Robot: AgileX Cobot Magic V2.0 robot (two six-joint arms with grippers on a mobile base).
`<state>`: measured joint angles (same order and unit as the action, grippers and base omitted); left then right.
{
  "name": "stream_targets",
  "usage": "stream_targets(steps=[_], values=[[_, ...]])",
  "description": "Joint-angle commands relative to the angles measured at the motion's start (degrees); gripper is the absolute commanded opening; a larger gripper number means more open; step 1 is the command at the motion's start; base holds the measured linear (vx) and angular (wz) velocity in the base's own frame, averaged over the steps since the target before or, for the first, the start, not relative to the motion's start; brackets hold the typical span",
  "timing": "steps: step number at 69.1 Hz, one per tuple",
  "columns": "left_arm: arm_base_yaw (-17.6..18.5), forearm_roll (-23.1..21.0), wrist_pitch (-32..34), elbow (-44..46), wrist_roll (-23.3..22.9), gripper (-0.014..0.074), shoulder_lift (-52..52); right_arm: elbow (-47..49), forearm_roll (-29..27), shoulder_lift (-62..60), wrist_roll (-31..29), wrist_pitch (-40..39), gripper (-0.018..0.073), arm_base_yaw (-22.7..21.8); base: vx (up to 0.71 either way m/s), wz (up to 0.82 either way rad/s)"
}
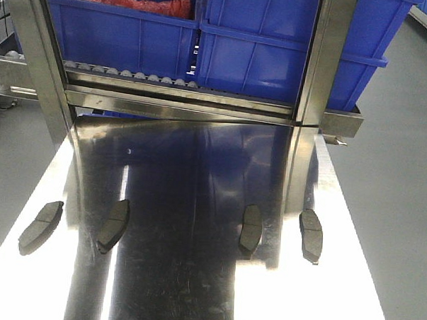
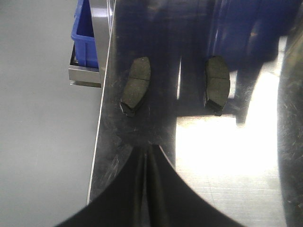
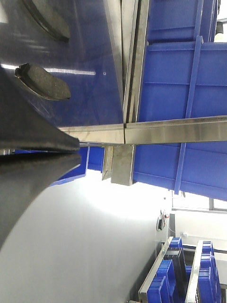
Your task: Move and align brake pads A on conveyor
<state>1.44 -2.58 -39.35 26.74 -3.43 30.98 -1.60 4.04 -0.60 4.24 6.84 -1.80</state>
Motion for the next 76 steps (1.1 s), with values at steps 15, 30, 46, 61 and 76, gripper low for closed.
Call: stream_targets(steps=[15, 30, 46, 61, 76], values=[[0.4, -0.5, -1.1, 7.6, 3.4, 0.0253, 8.3, -0.7, 0.5, -0.7, -0.1, -4.3, -0.0012, -0.2, 0.00, 0.00], [0.4, -0.6, -2.2, 14.3, 8.3, 0.0442, 17.2, -0.7, 0.5, -0.7, -0.1, -4.3, -0.0012, -0.2, 0.00, 0.00], [0.5, -4.7, -5.3, 22.4, 14.6, 0.0461, 32.2, -0.7, 0.5, -0.7, -0.1, -4.3, -0.0012, -0.2, 0.00, 0.00], [2.0, -3.5, -4.2, 29.8, 17.0, 0.0461, 46.5, -0.7, 0.5, -0.7, -0.1, -4.3, -0.0012, -0.2, 0.00, 0.00], [2.0, -3.4, -5.4, 37.1, 17.0, 0.0461, 57.4, -0.7, 0.5, -0.7, -0.1, -4.3, -0.0012, -0.2, 0.00, 0.00]])
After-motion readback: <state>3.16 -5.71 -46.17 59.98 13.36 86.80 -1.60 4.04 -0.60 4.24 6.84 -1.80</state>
